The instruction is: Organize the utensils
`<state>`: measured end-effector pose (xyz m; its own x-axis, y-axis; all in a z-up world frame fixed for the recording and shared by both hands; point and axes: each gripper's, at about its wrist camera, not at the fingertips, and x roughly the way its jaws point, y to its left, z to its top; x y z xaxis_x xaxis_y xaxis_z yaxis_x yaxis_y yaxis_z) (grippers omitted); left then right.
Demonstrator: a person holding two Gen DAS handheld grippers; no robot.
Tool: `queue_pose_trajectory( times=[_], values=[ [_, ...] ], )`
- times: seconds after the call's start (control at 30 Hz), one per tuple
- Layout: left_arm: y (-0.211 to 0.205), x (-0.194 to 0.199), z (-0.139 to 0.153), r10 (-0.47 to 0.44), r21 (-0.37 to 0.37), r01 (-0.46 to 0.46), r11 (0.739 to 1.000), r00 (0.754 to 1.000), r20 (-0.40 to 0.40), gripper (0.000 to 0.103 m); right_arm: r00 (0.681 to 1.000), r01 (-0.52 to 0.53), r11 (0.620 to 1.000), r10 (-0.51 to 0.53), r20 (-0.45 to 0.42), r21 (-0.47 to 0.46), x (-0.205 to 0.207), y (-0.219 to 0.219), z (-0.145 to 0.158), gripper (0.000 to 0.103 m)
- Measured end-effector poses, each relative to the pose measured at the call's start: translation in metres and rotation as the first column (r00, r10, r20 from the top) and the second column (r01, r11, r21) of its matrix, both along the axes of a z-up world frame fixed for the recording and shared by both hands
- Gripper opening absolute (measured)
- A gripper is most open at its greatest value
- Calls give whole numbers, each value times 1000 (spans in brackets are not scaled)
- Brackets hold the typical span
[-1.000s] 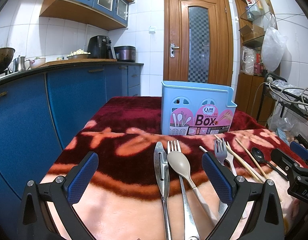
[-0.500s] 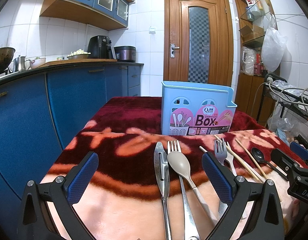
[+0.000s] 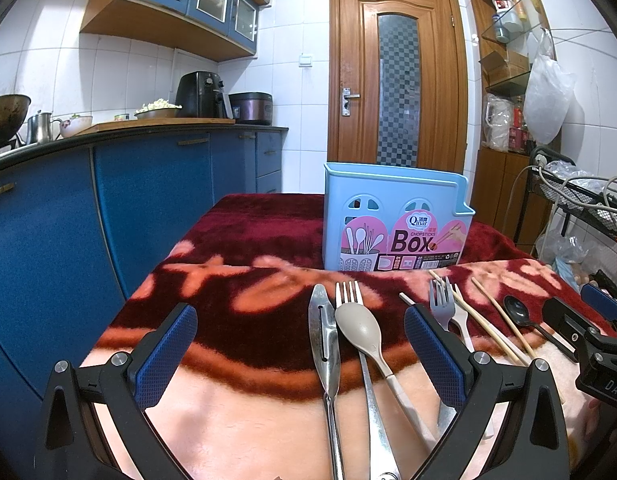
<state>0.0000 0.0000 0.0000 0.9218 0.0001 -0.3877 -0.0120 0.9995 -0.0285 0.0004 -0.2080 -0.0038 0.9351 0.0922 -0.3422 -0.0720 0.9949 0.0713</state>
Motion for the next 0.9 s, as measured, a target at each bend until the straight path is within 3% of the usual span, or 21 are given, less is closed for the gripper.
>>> queue_pose_trajectory(
  times=[0.63,0.9],
  values=[
    [-1,2,2,1,8,0,1000,1000,-16,103,1000,-4,1000,4,-4,-1,0,0,0,103],
    [2,9,7,-9,25,11,1000,998,-63,103,995,-64,998,62,-83,-24,9,2,7,103]
  ],
)
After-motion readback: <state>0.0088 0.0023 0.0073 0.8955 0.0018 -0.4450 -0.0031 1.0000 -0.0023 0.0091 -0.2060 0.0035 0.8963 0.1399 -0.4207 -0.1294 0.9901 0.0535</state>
